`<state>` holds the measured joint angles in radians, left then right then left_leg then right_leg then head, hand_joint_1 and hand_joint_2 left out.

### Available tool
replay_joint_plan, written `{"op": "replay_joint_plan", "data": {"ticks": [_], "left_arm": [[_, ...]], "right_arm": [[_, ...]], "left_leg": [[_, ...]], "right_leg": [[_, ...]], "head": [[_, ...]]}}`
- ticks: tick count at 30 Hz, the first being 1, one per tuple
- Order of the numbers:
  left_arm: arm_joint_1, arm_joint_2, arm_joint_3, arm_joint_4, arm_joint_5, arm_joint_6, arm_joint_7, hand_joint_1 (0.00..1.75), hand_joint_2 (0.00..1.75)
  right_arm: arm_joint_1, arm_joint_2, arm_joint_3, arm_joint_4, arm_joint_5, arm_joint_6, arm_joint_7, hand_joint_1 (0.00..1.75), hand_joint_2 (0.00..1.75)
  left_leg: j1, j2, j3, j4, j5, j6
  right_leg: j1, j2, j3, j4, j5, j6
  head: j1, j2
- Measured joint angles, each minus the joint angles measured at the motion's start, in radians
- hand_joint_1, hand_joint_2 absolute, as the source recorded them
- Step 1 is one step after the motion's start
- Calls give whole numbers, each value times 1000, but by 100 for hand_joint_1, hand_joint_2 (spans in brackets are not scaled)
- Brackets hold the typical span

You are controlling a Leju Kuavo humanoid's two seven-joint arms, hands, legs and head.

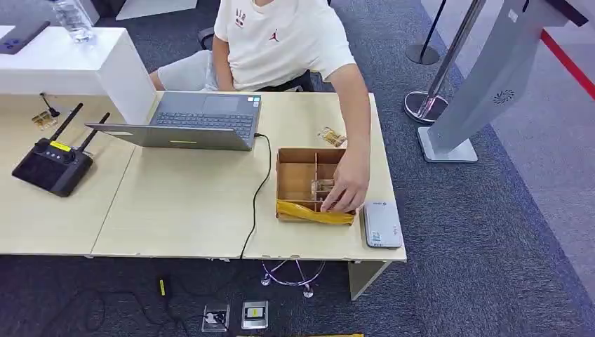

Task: Pass the card to the sensor for recognition and then transmit it.

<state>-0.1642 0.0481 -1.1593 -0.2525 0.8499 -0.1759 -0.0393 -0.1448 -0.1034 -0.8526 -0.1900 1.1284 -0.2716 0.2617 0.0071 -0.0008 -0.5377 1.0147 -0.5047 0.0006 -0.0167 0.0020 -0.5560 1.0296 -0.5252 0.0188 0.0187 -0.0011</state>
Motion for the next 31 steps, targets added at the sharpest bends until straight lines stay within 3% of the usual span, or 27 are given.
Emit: {"op": "replay_joint_plan", "data": {"ticks": [8,15,24,31], "left_arm": [[14,19,0,-31,7,0,0,0,175],[41,71,0,-106,20,0,55,0,175],[45,82,0,-148,21,2,54,0,175],[49,84,16,-166,-50,42,53,0,175]], "right_arm": [[1,2,-16,19,15,-10,-4,0,175],[8,6,-24,34,62,-18,-21,0,175],[4,44,-24,47,122,-17,-53,0,175],[-6,63,-24,54,153,-24,-51,0,175]], "left_leg": [[0,0,0,0,0,0],[0,0,0,0,0,0],[0,0,0,0,0,0],[0,0,0,0,0,0]], "right_leg": [[0,0,1,0,0,0],[0,0,0,0,0,0],[0,0,1,0,0,0],[0,0,1,0,0,0]], "head": [[0,0],[0,0],[0,0],[0,0]]}}
